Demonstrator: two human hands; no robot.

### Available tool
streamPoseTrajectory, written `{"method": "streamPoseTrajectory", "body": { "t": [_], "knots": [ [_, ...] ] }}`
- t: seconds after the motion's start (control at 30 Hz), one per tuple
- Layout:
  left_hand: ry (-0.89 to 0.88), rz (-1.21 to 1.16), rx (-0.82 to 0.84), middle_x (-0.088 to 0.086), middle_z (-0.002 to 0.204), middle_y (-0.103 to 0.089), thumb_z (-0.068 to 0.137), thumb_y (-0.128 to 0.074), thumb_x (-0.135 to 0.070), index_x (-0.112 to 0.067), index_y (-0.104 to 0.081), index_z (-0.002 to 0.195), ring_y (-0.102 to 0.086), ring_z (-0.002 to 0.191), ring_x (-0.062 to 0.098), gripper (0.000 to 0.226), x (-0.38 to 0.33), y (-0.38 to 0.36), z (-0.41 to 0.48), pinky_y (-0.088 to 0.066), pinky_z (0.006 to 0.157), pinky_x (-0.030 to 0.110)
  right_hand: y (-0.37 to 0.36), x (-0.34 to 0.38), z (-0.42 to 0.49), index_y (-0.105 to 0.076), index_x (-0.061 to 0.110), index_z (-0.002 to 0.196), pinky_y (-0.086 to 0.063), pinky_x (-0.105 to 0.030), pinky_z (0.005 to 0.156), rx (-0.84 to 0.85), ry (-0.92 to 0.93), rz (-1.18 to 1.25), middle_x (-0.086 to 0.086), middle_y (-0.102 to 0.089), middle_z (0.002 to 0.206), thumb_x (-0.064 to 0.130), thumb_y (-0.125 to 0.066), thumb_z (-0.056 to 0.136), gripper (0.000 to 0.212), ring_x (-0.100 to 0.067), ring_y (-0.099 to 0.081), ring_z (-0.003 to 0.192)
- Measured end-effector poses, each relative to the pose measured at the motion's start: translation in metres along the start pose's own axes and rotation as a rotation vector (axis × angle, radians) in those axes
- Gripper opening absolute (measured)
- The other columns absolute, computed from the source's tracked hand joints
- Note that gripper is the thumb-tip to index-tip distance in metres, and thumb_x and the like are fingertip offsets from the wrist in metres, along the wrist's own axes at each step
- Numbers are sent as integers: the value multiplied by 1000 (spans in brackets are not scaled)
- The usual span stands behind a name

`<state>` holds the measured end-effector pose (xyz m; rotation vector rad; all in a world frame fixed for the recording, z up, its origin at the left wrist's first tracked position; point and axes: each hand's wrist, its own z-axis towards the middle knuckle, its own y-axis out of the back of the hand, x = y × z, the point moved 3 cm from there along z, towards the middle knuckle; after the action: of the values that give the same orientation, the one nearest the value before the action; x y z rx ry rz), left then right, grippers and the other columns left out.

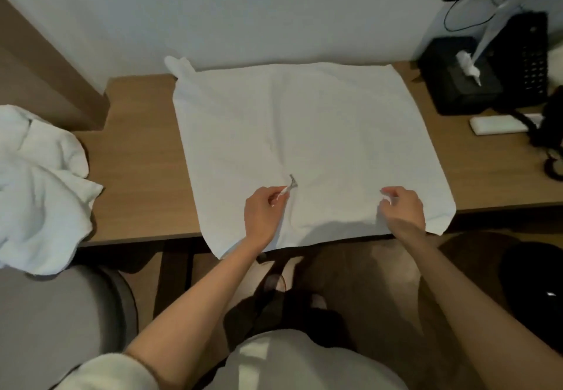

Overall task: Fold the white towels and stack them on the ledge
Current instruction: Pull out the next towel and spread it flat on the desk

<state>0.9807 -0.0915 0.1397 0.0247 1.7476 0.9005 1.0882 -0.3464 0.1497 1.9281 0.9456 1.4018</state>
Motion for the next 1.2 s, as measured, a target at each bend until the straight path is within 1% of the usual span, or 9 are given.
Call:
{"method": "streamPoseTrajectory", "body": {
  "t": [0.23, 0.37, 0.63, 0.77, 0.9, 0.97, 1.03, 1.1, 1.2],
  "knots": [
    [-56, 113, -42, -2, 82, -55, 95, -55, -30, -15, -72, 99, -47, 73, 6, 23, -2, -12, -5, -32, 65, 5, 11, -52, -10, -62, 16, 110, -49, -37, 89, -333, -140, 169, -6, -53, 118, 9, -55, 91, 22, -22, -50, 111],
    [-14, 149, -101, 0, 88, -52, 94, -57, -27, -11, -71, 109, -48, 81, 13, 26, -9, -24, -7, -33, 71, 21, 20, -86, -4, -57, 10, 111, -42, -27, 79, -446, -341, 292, -13, -50, 123, 5, -59, 88, 24, -23, -51, 108],
    [41, 223, -226, 14, 94, -60, 92, -60, -21, -11, -72, 111, -55, 86, 28, 24, -18, -43, -17, -37, 75, 31, 23, -128, 14, -36, 12, 139, -44, -33, 94, -183, -611, 592, -11, -50, 134, 14, -61, 91, 55, -30, -50, 121],
    [53, 180, -254, 14, 90, -63, 93, -59, -22, -8, -73, 107, -56, 86, 27, 24, -19, -44, -17, -38, 75, 30, 31, -133, 19, -44, 12, 134, -48, -41, 98, -73, -560, 589, -10, -53, 129, 19, -56, 95, 42, -26, -55, 112],
    [98, 71, -277, 8, 69, -61, 94, -54, -29, -6, -71, 81, -53, 69, 18, 31, -22, -35, -17, -33, 63, 18, 50, -119, 10, -50, 9, 123, -52, -29, 82, -156, -386, 554, -9, -60, 118, 21, -54, 96, 30, -14, -60, 88],
    [116, 31, -299, 8, 82, -72, 93, -57, -30, -9, -75, 92, -63, 77, 18, 28, -27, -25, -17, -35, 64, 4, 62, -99, 6, -54, 8, 115, -50, -26, 74, -176, -254, 545, -7, -64, 105, 23, -56, 96, 24, -10, -62, 76],
    [123, 13, -317, 5, 96, -74, 91, -61, -33, -12, -75, 103, -66, 87, 16, 28, -34, -14, -17, -39, 75, 7, 74, -69, 6, -56, 6, 107, -49, -22, 68, -143, -123, 567, -5, -65, 90, 23, -58, 94, 22, -6, -61, 67],
    [145, -33, -337, 4, 94, -74, 88, -65, -34, -13, -74, 104, -66, 82, 11, 28, -42, -1, -13, -45, 77, 16, 84, -33, 7, -56, 8, 103, -47, -19, 63, -69, -39, 581, -3, -65, 83, 23, -60, 93, 19, -5, -61, 63],
    [141, -128, -363, -6, 81, -71, 85, -68, -35, -16, -75, 100, -60, 66, -4, 25, -58, 22, -7, -42, 64, 5, 91, 28, 4, -54, 12, 100, -51, -19, 60, 55, 115, 641, -6, -68, 87, 21, -63, 91, 15, -5, -65, 60]
  ]
}}
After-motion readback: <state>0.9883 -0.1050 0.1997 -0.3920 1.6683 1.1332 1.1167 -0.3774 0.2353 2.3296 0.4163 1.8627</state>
